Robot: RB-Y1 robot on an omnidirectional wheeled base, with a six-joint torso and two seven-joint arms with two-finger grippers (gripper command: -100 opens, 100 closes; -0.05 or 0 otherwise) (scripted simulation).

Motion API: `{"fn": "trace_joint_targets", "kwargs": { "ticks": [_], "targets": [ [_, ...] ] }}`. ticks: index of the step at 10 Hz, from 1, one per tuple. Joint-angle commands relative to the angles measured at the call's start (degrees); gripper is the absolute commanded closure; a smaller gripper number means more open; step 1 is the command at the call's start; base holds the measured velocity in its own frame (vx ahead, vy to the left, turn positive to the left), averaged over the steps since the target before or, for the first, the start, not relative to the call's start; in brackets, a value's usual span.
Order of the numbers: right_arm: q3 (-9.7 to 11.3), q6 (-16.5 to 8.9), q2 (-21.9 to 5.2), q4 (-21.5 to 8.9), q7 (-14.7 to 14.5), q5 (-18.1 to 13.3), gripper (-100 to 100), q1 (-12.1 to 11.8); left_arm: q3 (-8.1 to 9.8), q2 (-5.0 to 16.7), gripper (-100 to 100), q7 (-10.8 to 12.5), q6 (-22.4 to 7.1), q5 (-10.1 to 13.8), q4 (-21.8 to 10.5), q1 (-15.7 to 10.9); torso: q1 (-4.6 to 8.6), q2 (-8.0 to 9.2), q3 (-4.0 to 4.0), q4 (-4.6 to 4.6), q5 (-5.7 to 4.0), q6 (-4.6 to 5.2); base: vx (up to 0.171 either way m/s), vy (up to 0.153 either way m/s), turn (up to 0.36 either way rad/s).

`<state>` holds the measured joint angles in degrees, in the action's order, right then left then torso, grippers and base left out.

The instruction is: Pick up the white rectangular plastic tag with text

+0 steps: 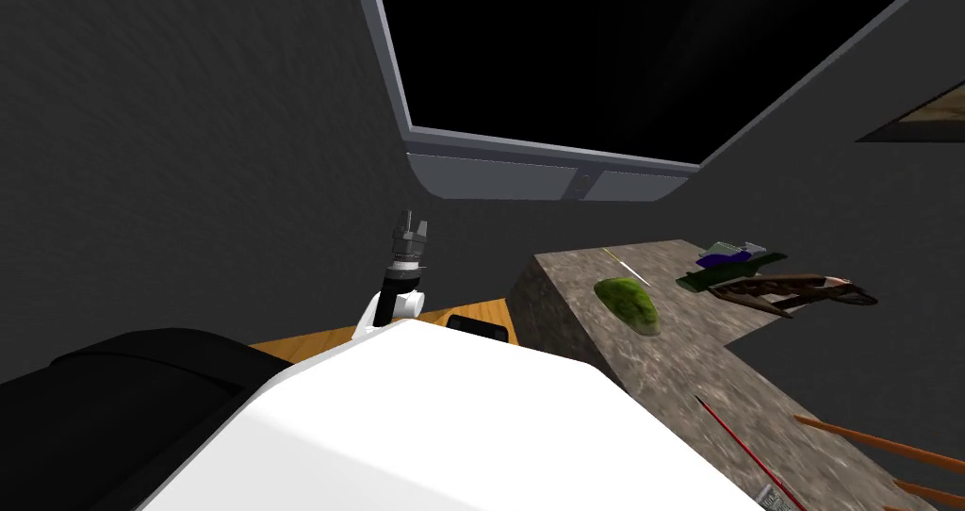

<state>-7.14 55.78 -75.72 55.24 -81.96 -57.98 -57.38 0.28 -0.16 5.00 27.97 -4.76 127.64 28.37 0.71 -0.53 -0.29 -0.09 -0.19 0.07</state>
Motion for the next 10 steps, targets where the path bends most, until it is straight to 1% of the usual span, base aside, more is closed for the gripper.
{"fn": "trace_joint_targets", "kwargs": {
  "ticks": [1,2,3,4,5,6,7,8,9,10],
  "targets": [
    [0.1,-0.7,-0.1,-0.8,-1.8,-1.1,-100,0.1,0.00,0.0,0,0.0,0.0,0.0,0.0,0.0,0.00,0.00,0.00,0.00,0.00,0.00,0.054,-0.172,0.201],
    [0.4,-1.2,0.0,-1.3,-2.7,-1.8,-100,0.3,0.00,0.0,0,0.0,0.0,0.0,0.0,0.0,0.00,0.06,0.03,0.02,-0.01,0.01,0.050,-0.169,0.244],
    [0.6,-0.8,0.1,-1.4,-2.2,-1.5,-100,0.7,0.00,0.0,0,0.0,0.0,0.0,0.0,0.0,-0.01,0.07,0.04,0.02,-0.01,0.00,0.021,-0.081,0.066],
    [0.6,-0.9,0.1,-1.5,-2.4,-1.6,0,0.8,0.00,0.0,0,0.0,0.0,0.0,0.0,0.0,-0.32,0.16,0.10,0.04,0.04,0.08,0.005,-0.016,-0.005],
    [1.1,-1.3,-0.3,-0.1,0.5,-2.9,-100,1.8,-0.01,0.0,0,0.0,0.0,0.0,0.0,0.0,-0.57,0.24,0.15,0.06,0.12,0.08,-0.098,-0.020,0.186],
    [1.1,-1.3,-0.3,-0.1,1.6,-2.9,-100,1.8,-0.02,0.0,0,0.0,0.0,0.0,0.0,0.0,-0.62,0.52,0.29,0.11,0.14,0.01,-0.129,-0.034,0.117],
    [1.7,-1.7,-0.7,1.2,3.2,-4.2,-100,2.9,-0.01,0.0,0,0.0,0.0,0.0,0.0,0.0,-0.60,0.68,0.40,0.16,0.14,0.09,-0.176,-0.031,0.178],
    [1.7,-1.7,-0.7,1.2,4.6,-4.2,-100,2.9,-0.02,0.0,0,0.0,0.0,0.0,0.0,0.0,-0.60,0.87,0.50,0.20,0.13,0.05,-0.162,-0.029,0.108],
    [1.7,-1.7,-0.7,1.2,5.5,-4.2,-100,2.9,-0.01,0.0,0,0.0,0.0,0.0,0.0,0.0,-0.60,0.89,0.53,0.22,0.13,0.11,-0.067,-0.011,-0.018],
    [2.3,-2.1,-1.1,2.5,7.6,-5.5,-100,3.9,-0.01,0.0,0,0.0,0.0,0.0,0.0,0.0,-0.66,0.67,0.41,0.18,0.14,0.13,-0.105,-0.019,0.182]
  ]
}}
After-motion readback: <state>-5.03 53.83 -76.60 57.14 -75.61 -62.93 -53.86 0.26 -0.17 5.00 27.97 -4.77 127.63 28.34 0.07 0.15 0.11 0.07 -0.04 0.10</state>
